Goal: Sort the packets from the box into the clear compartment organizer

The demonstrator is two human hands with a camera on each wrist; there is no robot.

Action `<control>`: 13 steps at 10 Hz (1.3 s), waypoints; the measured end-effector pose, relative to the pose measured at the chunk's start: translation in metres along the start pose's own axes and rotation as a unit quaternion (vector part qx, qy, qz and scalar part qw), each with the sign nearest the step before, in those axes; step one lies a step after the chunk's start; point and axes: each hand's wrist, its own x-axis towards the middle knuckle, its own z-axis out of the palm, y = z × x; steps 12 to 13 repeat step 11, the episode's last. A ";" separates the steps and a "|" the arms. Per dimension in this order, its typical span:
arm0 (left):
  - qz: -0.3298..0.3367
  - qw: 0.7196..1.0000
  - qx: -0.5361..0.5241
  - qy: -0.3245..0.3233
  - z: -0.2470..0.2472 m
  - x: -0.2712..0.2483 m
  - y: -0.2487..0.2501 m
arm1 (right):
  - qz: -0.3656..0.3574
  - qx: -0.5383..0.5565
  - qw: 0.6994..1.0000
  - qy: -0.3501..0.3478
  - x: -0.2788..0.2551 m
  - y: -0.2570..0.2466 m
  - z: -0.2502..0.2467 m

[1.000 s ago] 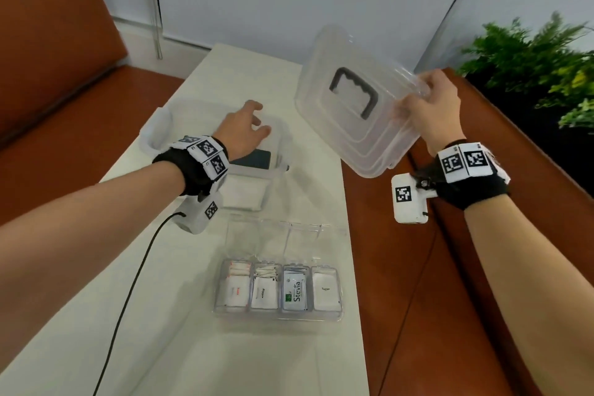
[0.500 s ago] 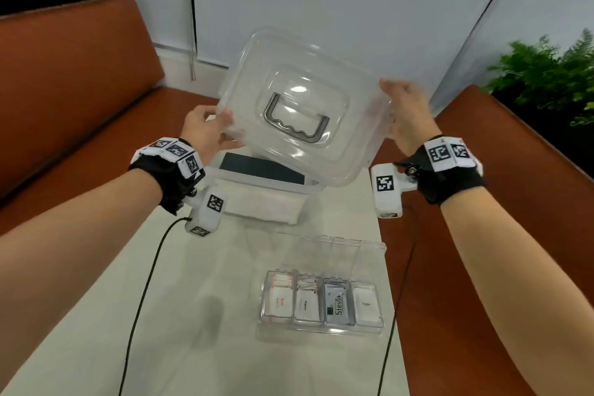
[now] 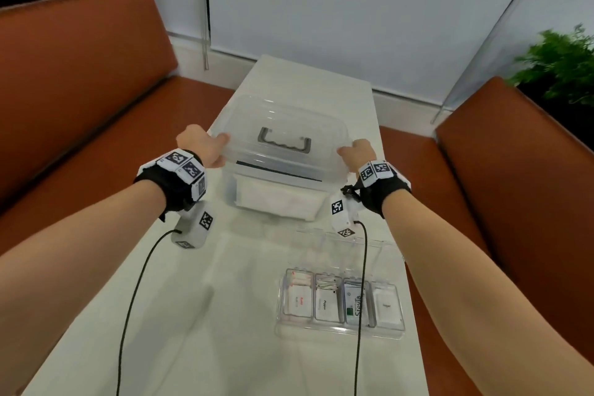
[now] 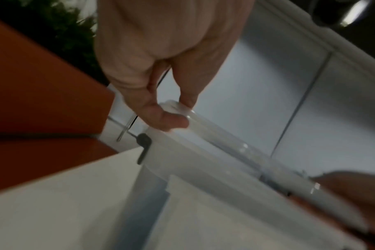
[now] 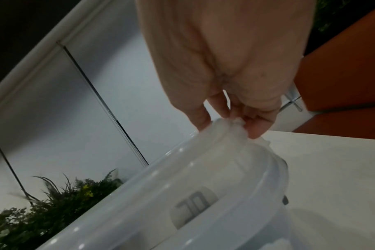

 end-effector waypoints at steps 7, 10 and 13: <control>0.031 0.992 0.121 -0.017 0.001 -0.008 -0.006 | 0.032 -0.031 0.999 -0.010 -0.025 0.012 0.000; 0.079 0.981 0.179 0.011 0.002 -0.034 -0.005 | -0.003 -0.076 0.997 0.013 -0.055 0.018 -0.024; 0.146 0.977 0.154 0.015 -0.004 -0.047 -0.002 | -0.057 -0.075 0.995 0.038 -0.070 0.019 -0.038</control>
